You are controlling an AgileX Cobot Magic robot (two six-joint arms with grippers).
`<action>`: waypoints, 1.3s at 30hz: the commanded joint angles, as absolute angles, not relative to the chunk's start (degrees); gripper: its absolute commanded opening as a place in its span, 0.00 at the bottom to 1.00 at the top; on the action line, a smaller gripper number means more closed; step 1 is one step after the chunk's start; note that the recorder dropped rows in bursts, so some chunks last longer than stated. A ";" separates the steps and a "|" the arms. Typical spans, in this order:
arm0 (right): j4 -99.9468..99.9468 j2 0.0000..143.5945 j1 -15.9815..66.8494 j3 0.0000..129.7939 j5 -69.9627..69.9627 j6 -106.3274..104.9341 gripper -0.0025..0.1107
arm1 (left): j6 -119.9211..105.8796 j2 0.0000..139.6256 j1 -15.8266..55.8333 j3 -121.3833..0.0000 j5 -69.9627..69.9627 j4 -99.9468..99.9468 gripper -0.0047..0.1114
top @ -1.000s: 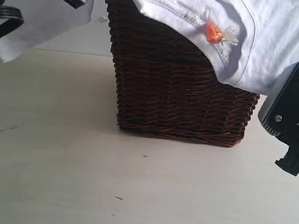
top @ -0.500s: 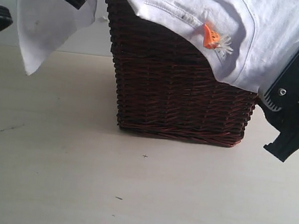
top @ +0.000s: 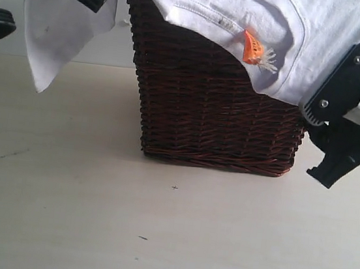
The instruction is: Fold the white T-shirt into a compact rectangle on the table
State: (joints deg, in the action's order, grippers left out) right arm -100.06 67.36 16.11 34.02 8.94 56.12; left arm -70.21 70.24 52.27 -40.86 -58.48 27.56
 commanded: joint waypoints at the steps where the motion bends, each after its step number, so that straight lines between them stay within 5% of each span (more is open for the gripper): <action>1: -99.95 67.77 16.34 35.73 10.86 62.85 0.48 | -68.02 69.61 52.51 -40.85 -57.72 27.83 0.04; 5: -99.95 68.68 16.34 35.73 10.96 63.25 0.35 | -68.03 69.61 52.51 -40.85 -57.72 27.70 0.04; 10: -99.95 68.06 16.34 35.73 12.17 67.64 0.02 | -68.03 69.61 52.51 -40.85 -57.35 27.70 0.04; 32: -99.95 45.99 16.34 35.73 8.61 67.53 0.02 | -68.48 67.04 52.51 -45.18 -56.60 22.21 0.04; 39: -97.63 46.99 16.34 35.73 -10.76 67.58 0.02 | -68.48 67.14 52.51 -54.42 -51.39 22.56 0.04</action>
